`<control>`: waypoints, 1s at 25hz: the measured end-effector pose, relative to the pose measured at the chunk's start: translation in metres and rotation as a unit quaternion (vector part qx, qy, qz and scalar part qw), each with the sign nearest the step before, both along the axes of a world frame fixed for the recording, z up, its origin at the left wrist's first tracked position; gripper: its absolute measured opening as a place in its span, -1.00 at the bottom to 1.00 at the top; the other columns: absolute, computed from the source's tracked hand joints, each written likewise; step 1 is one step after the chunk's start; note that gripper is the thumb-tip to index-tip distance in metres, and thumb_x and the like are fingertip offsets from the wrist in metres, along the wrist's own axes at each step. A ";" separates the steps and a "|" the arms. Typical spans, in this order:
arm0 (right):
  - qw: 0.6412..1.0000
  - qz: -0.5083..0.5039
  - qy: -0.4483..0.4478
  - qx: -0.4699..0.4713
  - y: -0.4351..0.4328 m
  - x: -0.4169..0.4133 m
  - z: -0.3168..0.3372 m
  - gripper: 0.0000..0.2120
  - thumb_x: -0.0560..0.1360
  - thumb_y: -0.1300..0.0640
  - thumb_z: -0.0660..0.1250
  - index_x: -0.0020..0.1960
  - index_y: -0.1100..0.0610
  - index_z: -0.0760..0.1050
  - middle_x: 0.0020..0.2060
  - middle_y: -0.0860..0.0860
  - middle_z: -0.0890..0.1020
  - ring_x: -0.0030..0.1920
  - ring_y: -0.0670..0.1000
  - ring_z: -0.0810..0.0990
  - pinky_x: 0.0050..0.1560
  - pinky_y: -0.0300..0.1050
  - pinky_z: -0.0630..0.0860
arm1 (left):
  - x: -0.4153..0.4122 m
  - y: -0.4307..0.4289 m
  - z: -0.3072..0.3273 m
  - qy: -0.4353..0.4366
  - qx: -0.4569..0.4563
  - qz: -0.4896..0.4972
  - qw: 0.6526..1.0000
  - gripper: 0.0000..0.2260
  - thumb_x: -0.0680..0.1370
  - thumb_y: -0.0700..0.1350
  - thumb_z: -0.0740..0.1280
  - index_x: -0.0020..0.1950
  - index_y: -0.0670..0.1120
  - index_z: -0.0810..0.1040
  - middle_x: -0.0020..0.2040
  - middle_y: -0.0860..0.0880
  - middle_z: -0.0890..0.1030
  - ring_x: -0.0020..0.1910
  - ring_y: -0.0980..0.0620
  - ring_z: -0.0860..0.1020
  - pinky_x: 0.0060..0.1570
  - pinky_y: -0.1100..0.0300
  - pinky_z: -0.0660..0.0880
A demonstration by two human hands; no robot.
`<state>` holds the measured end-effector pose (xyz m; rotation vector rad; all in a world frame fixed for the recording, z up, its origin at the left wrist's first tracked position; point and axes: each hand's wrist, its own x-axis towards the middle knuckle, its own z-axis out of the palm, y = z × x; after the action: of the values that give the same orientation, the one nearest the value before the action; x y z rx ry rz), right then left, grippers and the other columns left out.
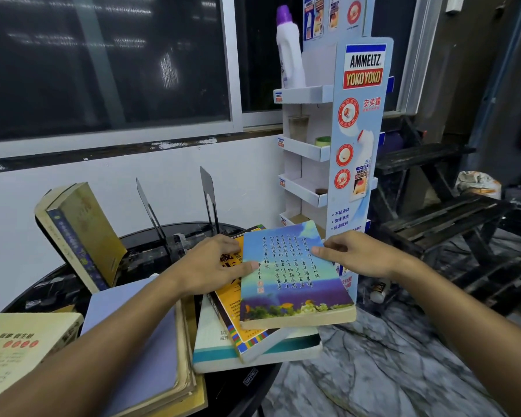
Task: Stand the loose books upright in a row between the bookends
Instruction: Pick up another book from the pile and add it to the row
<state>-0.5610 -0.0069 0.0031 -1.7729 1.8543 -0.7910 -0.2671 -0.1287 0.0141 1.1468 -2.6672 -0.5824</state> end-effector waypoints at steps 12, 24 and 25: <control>0.996 -0.017 -0.083 -0.036 -0.001 0.012 0.010 -0.79 0.49 -0.03 0.48 0.00 0.10 0.64 -0.13 -0.05 0.75 -0.10 -0.01 0.73 -0.06 -0.05 0.67 | 0.002 0.008 -0.003 0.059 0.020 -0.015 0.998 -0.30 0.35 0.56 0.19 0.39 0.26 0.49 0.24 0.32 0.47 0.24 0.19 0.53 0.30 0.00 0.50; 0.977 -0.054 -0.112 -0.171 -0.004 0.037 0.061 -0.71 0.45 0.01 0.52 0.10 0.07 0.58 -0.16 0.20 0.69 -0.12 0.20 0.71 0.02 0.25 0.63 | 0.016 0.017 0.043 0.320 0.078 0.012 0.944 -0.28 0.43 -0.01 0.52 0.55 -0.04 0.34 0.07 0.01 0.67 -0.01 0.03 0.71 0.16 -0.06 0.60; 0.976 -0.057 -0.104 -0.182 -0.004 0.040 0.065 -0.70 0.45 0.02 0.52 0.11 0.08 0.58 -0.16 0.20 0.69 -0.12 0.20 0.70 0.02 0.26 0.63 | 0.018 0.016 0.048 0.327 0.067 0.016 0.943 -0.30 0.43 -0.03 0.53 0.54 -0.02 0.36 0.08 0.02 0.66 -0.03 0.03 0.71 0.12 -0.07 0.62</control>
<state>-0.5211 -0.0113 0.0685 -1.7194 1.7669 -1.3797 -0.2489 -0.1122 0.0620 0.8263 -2.0592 -0.9534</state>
